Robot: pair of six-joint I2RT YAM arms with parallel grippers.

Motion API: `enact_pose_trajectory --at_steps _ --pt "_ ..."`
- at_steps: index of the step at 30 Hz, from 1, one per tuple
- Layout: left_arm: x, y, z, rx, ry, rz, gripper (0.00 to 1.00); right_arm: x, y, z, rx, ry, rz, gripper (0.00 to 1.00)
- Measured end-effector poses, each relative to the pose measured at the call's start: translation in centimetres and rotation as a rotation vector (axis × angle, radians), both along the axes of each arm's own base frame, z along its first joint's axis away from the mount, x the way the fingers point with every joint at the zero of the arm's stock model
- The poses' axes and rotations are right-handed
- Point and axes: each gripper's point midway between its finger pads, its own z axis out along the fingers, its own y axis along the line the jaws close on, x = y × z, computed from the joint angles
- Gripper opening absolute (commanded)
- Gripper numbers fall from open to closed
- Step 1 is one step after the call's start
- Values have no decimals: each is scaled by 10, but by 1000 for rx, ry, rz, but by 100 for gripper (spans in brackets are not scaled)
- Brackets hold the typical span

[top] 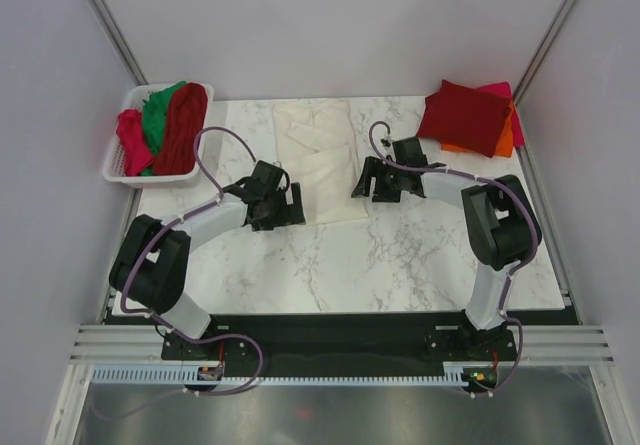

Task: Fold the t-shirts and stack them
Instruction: Fold the tshirt

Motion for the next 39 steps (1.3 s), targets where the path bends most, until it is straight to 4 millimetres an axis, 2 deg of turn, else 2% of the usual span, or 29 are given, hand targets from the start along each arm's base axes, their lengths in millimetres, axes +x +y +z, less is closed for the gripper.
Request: enact_pose_trajectory --at_steps 1,2,3,11,13,16,17,18,20,24,27,28,29,30,31,34,36,37,39 --pt "1 -1 -1 -6 -6 4 100 -2 1 -1 11 -3 4 69" --pt "2 -1 -1 -11 -11 7 100 -3 2 -2 18 -5 4 58" --pt "4 -2 -1 -17 -20 10 100 -5 2 -4 23 -5 5 56" --pt "4 2 -12 -35 -33 39 99 -26 7 -9 65 16 8 53" --pt "6 3 -13 -40 -38 46 99 -32 8 -9 75 20 14 50" --pt "9 3 -12 -51 -54 56 98 -38 11 -12 90 29 19 35" --pt "10 3 -12 -53 -58 58 98 -40 11 -14 95 33 20 23" --pt "11 4 -12 -56 -62 62 97 -41 11 -16 94 36 22 18" --pt "13 3 -12 -63 -73 65 96 -44 12 -20 96 51 19 0" --pt "16 3 -12 -73 -88 72 93 -45 12 -21 100 57 16 0" --pt "18 3 -12 -81 -96 80 76 -45 12 -21 99 57 16 0" --pt "18 3 -13 -84 -96 83 64 -45 12 -21 99 57 16 0" --pt "17 3 -14 -87 -95 90 59 -45 12 -21 98 56 16 0" --pt "17 3 -16 -90 -96 93 47 -45 12 -21 98 56 16 0" --pt "16 3 -18 -93 -94 99 39 -45 12 -21 98 56 17 0" --pt "14 3 -23 -102 -90 112 22 -45 12 -21 97 56 18 0" --pt "15 3 -24 -106 -89 115 17 -46 12 -21 98 56 19 0" --pt "15 2 -24 -108 -90 116 3 -46 12 -21 99 55 19 0" --pt "17 1 -23 -114 -94 119 2 -48 12 -21 100 52 22 0"
